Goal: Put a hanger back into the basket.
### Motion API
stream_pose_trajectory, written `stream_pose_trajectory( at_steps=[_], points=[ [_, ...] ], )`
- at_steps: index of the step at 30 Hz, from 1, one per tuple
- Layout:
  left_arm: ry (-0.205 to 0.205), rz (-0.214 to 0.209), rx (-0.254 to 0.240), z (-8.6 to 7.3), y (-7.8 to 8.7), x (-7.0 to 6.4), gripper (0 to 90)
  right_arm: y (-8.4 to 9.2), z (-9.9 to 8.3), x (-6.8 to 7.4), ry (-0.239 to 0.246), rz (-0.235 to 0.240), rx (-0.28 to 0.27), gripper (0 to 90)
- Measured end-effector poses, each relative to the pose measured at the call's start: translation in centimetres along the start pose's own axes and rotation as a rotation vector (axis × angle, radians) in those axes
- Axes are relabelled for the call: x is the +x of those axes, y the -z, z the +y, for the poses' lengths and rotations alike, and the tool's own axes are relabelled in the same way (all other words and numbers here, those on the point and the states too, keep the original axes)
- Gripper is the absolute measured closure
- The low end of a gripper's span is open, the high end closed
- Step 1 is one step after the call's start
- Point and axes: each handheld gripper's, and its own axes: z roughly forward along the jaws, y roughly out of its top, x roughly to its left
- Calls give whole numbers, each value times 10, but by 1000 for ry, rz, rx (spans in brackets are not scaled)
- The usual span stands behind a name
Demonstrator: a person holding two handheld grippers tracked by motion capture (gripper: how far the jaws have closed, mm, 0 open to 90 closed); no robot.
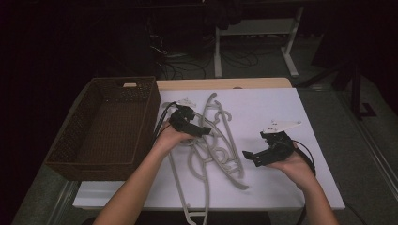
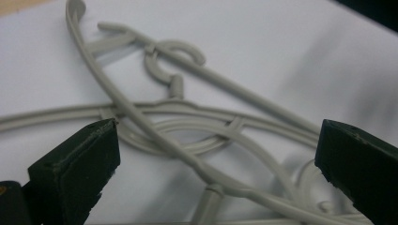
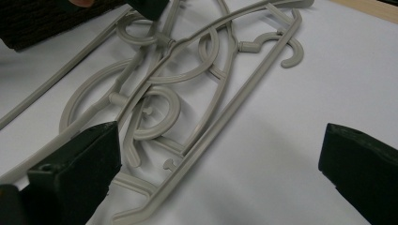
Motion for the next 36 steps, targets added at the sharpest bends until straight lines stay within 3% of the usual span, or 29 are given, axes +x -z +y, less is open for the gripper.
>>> stream_pose_trajectory(
  at_steps=[7,14,19,27,36],
  points=[
    [4,0,101,-6,-20,7,67,-1,0,0,5,0,2,0],
    [36,-10,175,-4,-34,9,164,-2,0,1,8,0,11,0],
    [46,-1,220,-5,-39,8,287,-2,0,1,9,1,14,0],
    [64,28,249,0,-38,7,439,-3,0,2,13,4,18,0],
    [109,24,259,0,-39,6,500,-5,0,3,12,4,24,0]
  ],
)
